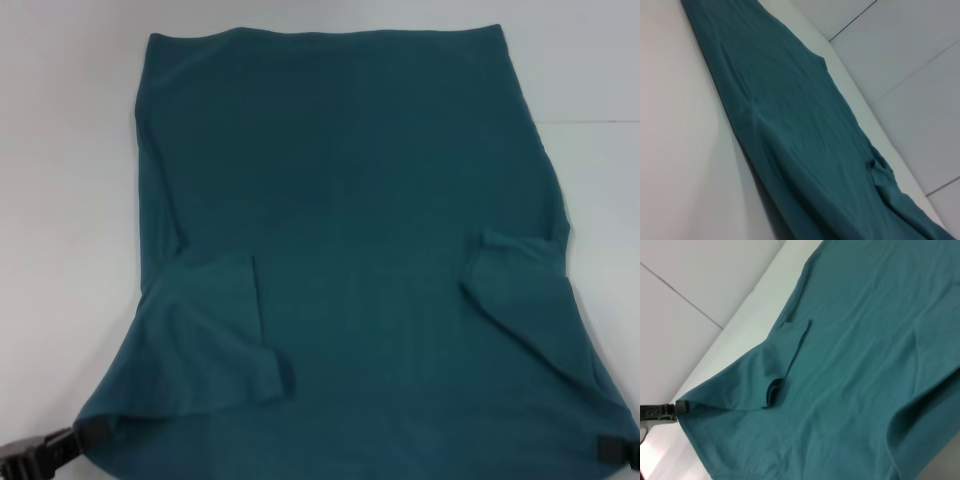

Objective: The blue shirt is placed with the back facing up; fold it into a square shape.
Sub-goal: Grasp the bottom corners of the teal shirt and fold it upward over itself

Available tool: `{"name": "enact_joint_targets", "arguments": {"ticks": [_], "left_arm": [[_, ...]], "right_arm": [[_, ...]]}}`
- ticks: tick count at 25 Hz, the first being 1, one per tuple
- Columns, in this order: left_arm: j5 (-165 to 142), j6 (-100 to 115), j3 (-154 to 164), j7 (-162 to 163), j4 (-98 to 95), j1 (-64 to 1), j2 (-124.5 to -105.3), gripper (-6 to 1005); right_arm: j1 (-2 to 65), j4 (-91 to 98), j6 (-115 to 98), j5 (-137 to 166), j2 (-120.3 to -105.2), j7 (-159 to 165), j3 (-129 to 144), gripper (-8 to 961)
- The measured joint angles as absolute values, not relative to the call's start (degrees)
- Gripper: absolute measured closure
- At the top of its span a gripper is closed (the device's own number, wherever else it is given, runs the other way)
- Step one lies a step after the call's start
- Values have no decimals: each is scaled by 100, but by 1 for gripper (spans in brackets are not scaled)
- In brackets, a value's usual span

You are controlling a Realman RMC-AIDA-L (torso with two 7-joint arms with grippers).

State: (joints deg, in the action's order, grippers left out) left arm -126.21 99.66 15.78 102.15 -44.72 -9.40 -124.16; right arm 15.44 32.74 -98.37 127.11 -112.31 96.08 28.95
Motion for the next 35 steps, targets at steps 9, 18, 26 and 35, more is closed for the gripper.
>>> {"name": "enact_joint_targets", "arguments": {"ticks": [9, 18, 26, 35], "left_arm": [[-12622, 10392, 1478, 10110, -4438, -646, -12429, 985], [-12733, 10668, 980, 10055, -4423, -659, -12404, 984], [-12725, 10408, 957, 10177, -3929, -1578, -12149, 985], [-12646, 9021, 941, 10244, -3129, -2864, -11720, 985]], "right_arm": [[1276, 3262, -10074, 12725, -11219, 9379, 2900, 884], [1342, 3270, -10098, 12716, -11199, 9410, 2734, 881], [1855, 3285, -9976, 12679, -11169, 9652, 1699, 879], [2717, 3199, -8985, 12658, -11230, 9904, 1488, 876]]}}
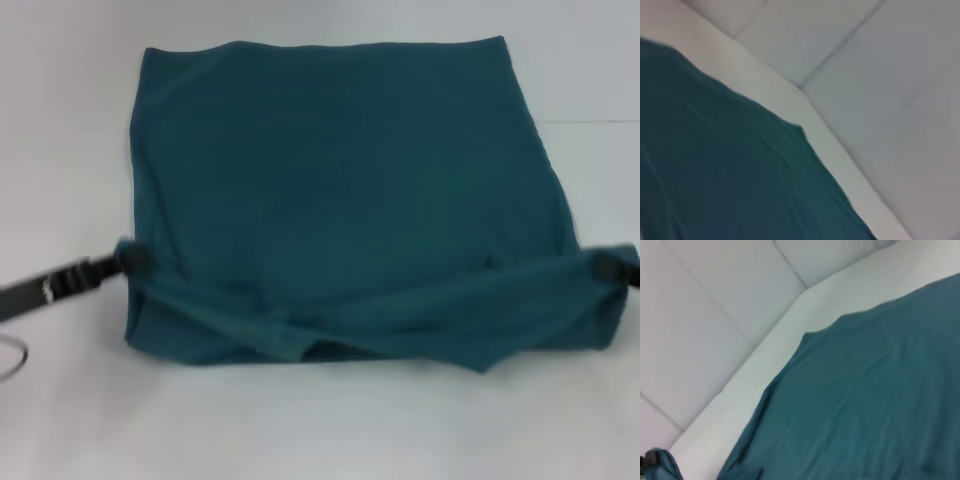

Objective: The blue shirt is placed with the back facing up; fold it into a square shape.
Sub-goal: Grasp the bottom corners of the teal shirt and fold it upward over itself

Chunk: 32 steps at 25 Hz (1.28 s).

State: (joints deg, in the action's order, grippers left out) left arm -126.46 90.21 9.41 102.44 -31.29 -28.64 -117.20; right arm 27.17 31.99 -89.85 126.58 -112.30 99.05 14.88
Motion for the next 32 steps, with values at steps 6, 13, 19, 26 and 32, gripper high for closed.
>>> {"name": "enact_joint_targets", "arguments": {"ticks": [6, 13, 19, 26, 32], "left_arm": [[-12344, 7906, 943, 10294, -2855, -3376, -11628, 984], [-11983, 7093, 981, 10257, -2769, -3745, -11668, 984], [-11715, 6354, 981, 9921, -2536, -4090, -11696, 985], [-11137, 5630, 993, 9309, -2330, -4390, -11816, 984], [-10837, 5142, 994, 8873, -2088, -4559, -11867, 984]], "right_arm": [[3261, 2919, -8130, 12655, -11216, 9907, 1526, 874], [3715, 2871, -7126, 12458, -11273, 9919, 1532, 871], [4052, 2748, -6216, 12240, -11308, 9917, 1609, 869], [4467, 2653, -5359, 12207, -11334, 9842, 1871, 867], [4758, 2639, -4621, 12188, -11341, 9829, 2321, 865]]}}
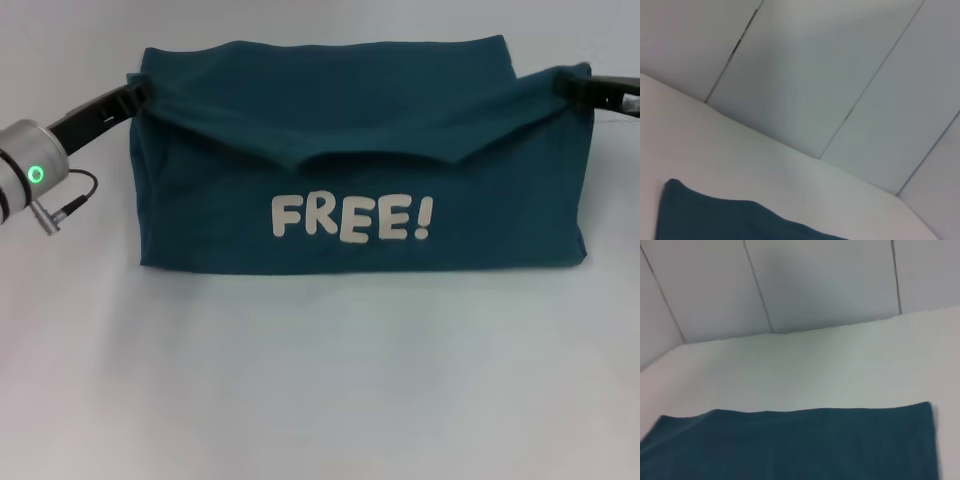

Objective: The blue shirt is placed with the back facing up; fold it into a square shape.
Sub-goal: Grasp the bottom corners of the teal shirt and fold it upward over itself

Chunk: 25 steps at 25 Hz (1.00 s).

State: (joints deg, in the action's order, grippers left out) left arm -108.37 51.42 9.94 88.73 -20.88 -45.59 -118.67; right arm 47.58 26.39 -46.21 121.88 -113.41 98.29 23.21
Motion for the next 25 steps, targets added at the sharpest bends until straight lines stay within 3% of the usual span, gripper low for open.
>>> {"name": "enact_joint_targets", "arguments": {"ticks": [13, 25], "left_arm": [[-10664, 4988, 964, 8683, -1952, -4546, -11937, 985], [-10651, 4943, 979, 8646, -1924, -4509, -12007, 984]], "right_arm": [[4824, 2094, -4152, 11913, -11276, 9488, 2438, 861], [4821, 2017, -4062, 11914, -11341, 9401, 2444, 857]]}}
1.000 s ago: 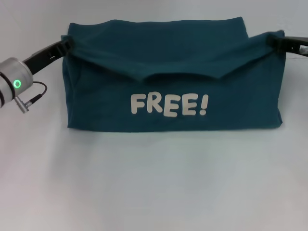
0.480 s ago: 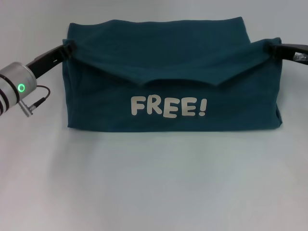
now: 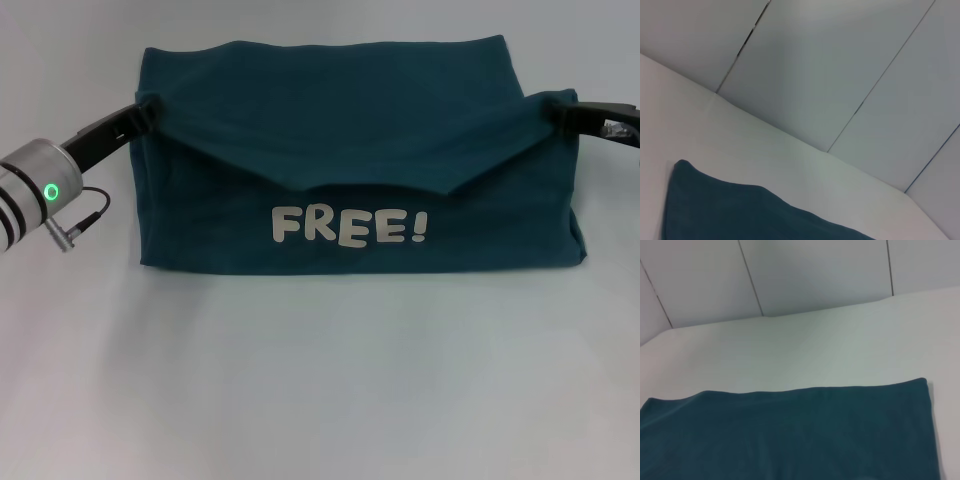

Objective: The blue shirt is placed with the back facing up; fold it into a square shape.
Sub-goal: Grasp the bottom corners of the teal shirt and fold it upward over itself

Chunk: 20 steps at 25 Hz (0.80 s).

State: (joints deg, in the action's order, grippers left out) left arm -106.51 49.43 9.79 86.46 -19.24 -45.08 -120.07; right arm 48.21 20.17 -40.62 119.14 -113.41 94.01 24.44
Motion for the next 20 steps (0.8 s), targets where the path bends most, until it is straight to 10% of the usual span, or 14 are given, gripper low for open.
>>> {"name": "enact_joint_targets", "arguments": {"ticks": [20], "left_arm": [[-10652, 5005, 1002, 8534, -1929, -4359, -12174, 895]], "right_arm": [[4734, 1928, -3743, 11942, -11512, 9382, 2618, 850]]}}
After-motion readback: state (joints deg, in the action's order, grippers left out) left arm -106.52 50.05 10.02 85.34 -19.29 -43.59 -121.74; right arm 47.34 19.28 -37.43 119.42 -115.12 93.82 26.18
